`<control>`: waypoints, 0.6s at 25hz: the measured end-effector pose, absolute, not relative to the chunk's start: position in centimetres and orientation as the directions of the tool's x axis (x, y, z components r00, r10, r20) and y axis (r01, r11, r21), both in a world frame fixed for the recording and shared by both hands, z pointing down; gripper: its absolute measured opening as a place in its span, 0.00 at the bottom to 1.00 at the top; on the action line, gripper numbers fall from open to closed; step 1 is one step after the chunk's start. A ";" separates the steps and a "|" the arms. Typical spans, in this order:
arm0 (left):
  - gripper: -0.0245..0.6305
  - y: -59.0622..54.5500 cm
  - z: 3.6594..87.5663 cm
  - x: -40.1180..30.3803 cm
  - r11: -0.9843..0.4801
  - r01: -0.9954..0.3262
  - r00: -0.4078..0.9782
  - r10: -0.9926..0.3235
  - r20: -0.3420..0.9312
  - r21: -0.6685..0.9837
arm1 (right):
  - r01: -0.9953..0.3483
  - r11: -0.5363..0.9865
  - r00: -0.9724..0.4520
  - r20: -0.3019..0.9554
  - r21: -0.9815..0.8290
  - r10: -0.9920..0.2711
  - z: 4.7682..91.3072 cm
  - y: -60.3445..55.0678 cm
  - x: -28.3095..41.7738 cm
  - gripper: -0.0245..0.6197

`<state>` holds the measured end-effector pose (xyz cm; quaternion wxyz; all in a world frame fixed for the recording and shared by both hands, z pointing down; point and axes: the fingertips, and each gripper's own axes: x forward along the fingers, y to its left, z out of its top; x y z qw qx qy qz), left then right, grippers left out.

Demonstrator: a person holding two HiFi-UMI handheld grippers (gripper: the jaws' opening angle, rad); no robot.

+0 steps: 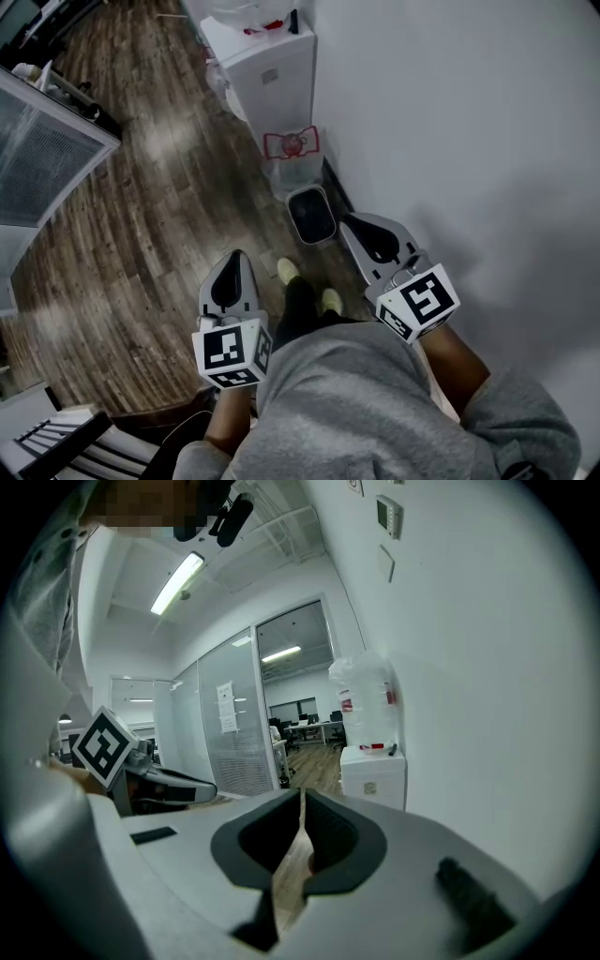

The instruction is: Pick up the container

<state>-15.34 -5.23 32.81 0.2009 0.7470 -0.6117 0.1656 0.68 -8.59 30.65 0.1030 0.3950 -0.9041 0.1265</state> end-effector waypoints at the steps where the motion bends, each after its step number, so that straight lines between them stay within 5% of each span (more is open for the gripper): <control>1: 0.06 -5.8 33.0 -15.5 -0.177 -0.979 0.203 -0.846 0.493 0.098 | -0.743 0.654 -0.664 0.285 -0.145 -0.691 30.6 -9.1 0.5 0.09; 15: 0.06 -12.4 35.2 -19.0 -0.256 -0.954 0.301 -0.819 0.488 0.158 | -0.787 0.612 -0.600 0.337 -0.083 -0.726 31.1 -15.1 -3.0 0.09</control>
